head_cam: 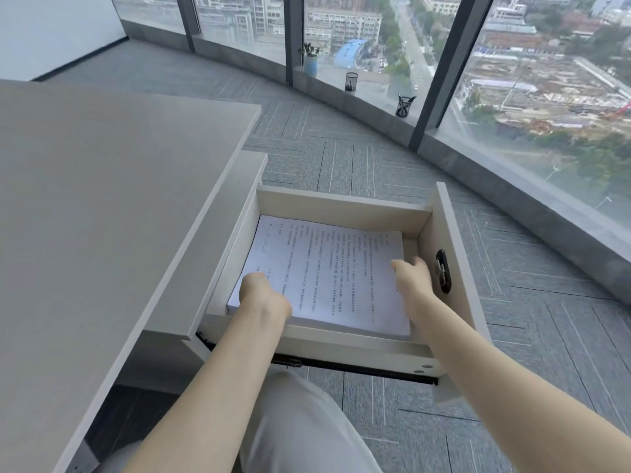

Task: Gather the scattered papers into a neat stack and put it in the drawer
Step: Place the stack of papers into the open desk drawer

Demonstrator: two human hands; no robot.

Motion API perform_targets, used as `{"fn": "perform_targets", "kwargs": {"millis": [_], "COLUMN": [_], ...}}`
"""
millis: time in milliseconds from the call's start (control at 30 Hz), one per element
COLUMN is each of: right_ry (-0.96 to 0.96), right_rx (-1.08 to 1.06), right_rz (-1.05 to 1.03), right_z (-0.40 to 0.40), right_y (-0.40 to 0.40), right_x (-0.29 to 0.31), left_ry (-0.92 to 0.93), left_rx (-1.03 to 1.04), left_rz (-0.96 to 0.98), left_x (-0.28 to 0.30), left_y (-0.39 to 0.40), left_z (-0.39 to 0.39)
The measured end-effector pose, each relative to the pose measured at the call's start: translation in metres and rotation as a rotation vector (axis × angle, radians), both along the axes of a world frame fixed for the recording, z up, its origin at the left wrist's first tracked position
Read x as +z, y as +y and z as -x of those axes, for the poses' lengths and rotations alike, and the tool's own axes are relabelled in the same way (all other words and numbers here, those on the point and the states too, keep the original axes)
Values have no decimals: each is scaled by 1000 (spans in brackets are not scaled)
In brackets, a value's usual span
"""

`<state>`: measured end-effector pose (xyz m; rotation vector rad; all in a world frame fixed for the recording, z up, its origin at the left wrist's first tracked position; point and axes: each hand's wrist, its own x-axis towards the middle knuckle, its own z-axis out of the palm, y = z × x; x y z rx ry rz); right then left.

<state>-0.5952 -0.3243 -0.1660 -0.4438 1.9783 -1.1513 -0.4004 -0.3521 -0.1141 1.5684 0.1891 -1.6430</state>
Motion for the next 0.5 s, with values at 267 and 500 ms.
{"fn": "perform_targets", "kwargs": {"millis": [267, 500], "right_ry": [905, 1168], "right_rx": [526, 541], "right_rz": [274, -41], "right_z": [-18, 7], "right_y": [94, 170], "right_x": [35, 29], "left_ry": [-581, -1817], "left_rx": [-453, -987], "left_rz": [675, 837], "left_x": [46, 65], "left_y": [49, 78], "left_z": [-14, -61]}}
